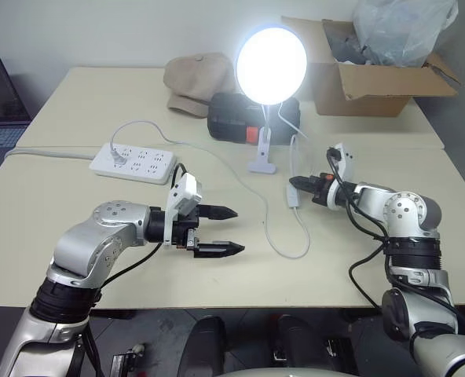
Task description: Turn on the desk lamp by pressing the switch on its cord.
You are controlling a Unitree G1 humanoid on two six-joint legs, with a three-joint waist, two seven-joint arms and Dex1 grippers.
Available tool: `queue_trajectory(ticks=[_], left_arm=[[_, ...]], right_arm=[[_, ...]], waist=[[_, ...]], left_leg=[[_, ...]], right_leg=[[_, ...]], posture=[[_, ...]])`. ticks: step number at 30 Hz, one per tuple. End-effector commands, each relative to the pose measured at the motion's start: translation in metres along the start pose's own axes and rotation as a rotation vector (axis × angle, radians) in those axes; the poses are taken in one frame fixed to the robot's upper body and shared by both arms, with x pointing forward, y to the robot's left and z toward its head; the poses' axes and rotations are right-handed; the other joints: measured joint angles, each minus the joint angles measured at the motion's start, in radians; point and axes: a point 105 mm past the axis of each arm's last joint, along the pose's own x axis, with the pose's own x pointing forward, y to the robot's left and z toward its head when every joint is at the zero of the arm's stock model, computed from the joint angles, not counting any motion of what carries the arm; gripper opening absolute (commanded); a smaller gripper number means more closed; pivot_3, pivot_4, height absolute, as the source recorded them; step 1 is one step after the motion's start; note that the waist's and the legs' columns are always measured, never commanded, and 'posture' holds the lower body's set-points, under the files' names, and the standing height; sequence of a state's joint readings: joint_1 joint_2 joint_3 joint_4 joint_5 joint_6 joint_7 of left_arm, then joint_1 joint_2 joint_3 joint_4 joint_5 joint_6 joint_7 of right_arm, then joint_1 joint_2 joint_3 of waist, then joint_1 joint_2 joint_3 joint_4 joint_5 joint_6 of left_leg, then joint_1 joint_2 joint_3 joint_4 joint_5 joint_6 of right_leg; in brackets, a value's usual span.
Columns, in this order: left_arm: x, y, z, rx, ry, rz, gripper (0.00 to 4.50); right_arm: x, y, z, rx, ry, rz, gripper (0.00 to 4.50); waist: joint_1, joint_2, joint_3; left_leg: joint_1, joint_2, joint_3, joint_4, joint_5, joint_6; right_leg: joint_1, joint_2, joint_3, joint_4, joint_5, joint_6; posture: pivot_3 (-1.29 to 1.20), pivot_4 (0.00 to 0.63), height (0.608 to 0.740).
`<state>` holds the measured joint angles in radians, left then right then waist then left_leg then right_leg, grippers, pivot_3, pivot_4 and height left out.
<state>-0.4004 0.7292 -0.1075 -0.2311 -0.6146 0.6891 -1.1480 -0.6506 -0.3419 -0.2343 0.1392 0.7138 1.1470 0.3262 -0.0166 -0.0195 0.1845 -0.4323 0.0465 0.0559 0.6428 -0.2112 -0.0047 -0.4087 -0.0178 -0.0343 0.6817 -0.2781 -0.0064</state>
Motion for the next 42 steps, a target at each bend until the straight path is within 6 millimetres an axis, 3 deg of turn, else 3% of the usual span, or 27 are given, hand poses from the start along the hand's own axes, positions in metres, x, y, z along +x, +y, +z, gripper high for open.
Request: queue_trajectory(ticks=[1,13,15,17,19,20,22,27,33,36,39,40,42], left_arm=[[-0.006,0.007,0.012,0.06,-0.028,0.04,4.5],[-0.001,0.003,0.012,0.108,-0.043,0.022,4.5],[0.001,0.004,0.012,0.115,-0.045,0.027,4.5],[0.002,0.004,0.011,0.117,-0.047,0.03,4.5],[0.003,0.003,0.01,0.118,-0.046,0.03,4.5],[0.004,0.003,0.01,0.119,-0.046,0.03,4.5],[0.004,0.003,0.009,0.121,-0.044,0.032,4.5],[0.004,0.005,0.009,0.126,-0.046,0.041,4.5],[-0.034,0.043,0.041,0.25,-0.097,0.283,4.5],[-0.05,0.048,0.049,0.304,-0.072,0.335,4.5],[-0.078,0.054,0.061,0.345,-0.04,0.439,4.5],[-0.084,0.055,0.061,0.343,-0.024,0.462,4.5],[-0.095,0.05,0.048,0.272,0.036,0.469,4.5]], right_arm=[[-0.009,0.009,0.013,-0.017,-0.059,0.046,0.65],[0.01,0.037,0.009,-0.149,-0.119,0.153,0.65],[0.011,0.041,0.009,-0.199,-0.131,0.161,0.87],[0.012,0.045,0.009,-0.264,-0.149,0.173,1.36],[0.013,0.046,0.006,-0.397,-0.157,0.151,1.36],[0.015,0.045,0.004,-0.444,-0.156,0.137,1.74],[0.016,0.044,0.0,-0.473,-0.148,0.138,1.99],[0.016,0.042,-0.001,-0.461,-0.166,0.136,1.99],[-0.007,0.049,0.015,-0.559,-0.181,0.176,1.99],[-0.019,0.054,0.018,-0.585,-0.175,0.216,2.66],[-0.039,0.062,0.018,-0.755,-0.116,0.26,3.22],[-0.044,0.062,0.017,-0.786,-0.091,0.266,3.52],[-0.059,0.06,0.011,-0.857,0.004,0.299,3.66]], waist=[[0.0,0.0,0.0],[-0.009,0.0,0.0],[-0.009,0.0,0.0],[-0.009,0.0,0.0],[-0.009,0.0,0.0],[-0.009,0.0,0.0],[-0.009,0.0,0.0],[-0.009,0.0,0.0],[-0.006,0.0,0.0],[-0.007,0.0,0.0],[-0.007,0.0,0.0],[-0.007,0.0,0.0],[-0.008,0.0,0.0]], left_leg=[[0.0,0.0,0.0,0.0,0.0,0.0],[0.0,0.0,0.0,0.0,0.0,0.0],[0.0,0.0,0.0,0.0,0.0,0.0],[0.0,0.0,0.0,0.0,0.0,0.0],[0.0,0.0,0.0,0.0,0.0,0.0],[0.0,0.0,0.0,0.0,0.0,0.0],[0.0,0.0,0.0,0.0,0.0,0.0],[0.0,0.0,0.0,0.001,0.0,0.0],[0.0,0.0,0.0,0.001,0.0,0.0],[0.0,0.0,0.0,0.001,0.0,0.0],[0.0,0.0,0.0,0.0,0.0,0.0],[0.0,0.0,0.0,0.0,0.0,0.0],[0.0,0.0,0.0,0.0,0.0,0.0]], right_leg=[[0.0,0.0,0.0,0.0,0.0,0.0],[0.0,0.0,0.0,0.0,0.0,0.0],[0.0,0.0,0.0,0.0,0.0,0.0],[0.0,0.0,0.0,0.0,0.0,0.0],[0.0,0.0,0.0,0.0,0.0,0.0],[0.0,0.0,0.0,0.0,0.0,0.0],[0.0,0.0,0.0,0.0,-0.002,0.003],[0.0,0.0,0.0,0.0,-0.001,0.003],[0.0,0.0,-0.001,0.001,0.0,0.0],[0.0,0.0,-0.001,0.0,0.0,0.0],[0.0,0.0,0.0,0.0,0.0,0.0],[0.0,0.0,0.0,0.0,0.0,0.0],[0.0,0.0,-0.001,0.0,-0.001,0.001]], posture=[[0.0,0.15,0.74],[0.0,0.15,0.74],[0.0,0.15,0.74],[0.0,0.15,0.74],[0.0,0.15,0.74],[0.0,0.15,0.74],[0.0,0.15,0.74],[0.0,0.15,0.74],[0.0,0.15,0.74],[0.0,0.15,0.74],[0.0,0.15,0.74],[0.0,0.15,0.74],[0.0,0.15,0.74]])
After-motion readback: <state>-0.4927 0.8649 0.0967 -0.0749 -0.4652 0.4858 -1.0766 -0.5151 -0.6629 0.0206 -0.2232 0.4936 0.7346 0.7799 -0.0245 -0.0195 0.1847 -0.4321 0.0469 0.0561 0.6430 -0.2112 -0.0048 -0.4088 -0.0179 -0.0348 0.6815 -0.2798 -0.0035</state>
